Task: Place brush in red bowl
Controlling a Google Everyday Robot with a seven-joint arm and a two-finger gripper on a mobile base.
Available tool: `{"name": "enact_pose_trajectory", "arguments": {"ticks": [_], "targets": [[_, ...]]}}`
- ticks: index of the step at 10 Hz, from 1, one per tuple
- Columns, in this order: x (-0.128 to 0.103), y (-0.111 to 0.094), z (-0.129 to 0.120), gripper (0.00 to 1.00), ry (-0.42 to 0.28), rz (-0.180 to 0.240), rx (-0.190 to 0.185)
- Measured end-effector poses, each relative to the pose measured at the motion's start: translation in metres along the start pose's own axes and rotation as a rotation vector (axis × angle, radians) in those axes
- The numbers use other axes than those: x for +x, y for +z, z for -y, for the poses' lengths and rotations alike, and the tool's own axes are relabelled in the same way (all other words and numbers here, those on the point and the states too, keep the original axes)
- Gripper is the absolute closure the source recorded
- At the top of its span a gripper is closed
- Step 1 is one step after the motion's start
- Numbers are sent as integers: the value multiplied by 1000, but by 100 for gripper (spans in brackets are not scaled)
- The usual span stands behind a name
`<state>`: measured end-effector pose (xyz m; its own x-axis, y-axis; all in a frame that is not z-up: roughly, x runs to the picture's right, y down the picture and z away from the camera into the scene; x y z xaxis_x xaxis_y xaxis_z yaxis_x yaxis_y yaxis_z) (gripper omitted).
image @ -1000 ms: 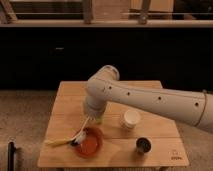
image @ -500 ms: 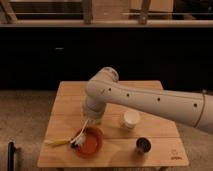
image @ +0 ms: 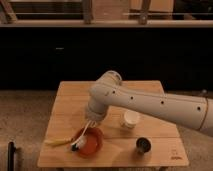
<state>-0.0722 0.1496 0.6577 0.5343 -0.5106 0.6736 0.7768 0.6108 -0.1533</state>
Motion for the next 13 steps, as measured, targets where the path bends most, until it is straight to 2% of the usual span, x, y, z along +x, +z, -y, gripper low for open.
{"name": "enact_pose_trajectory", "arguments": {"ticks": [2, 6, 9, 13], "targets": [[-1, 4, -4, 99, 3, 23, 2], [0, 28, -11, 99, 28, 96, 1], [5, 36, -13, 99, 67, 102, 7], [14, 51, -19, 99, 159, 120, 37]]}}
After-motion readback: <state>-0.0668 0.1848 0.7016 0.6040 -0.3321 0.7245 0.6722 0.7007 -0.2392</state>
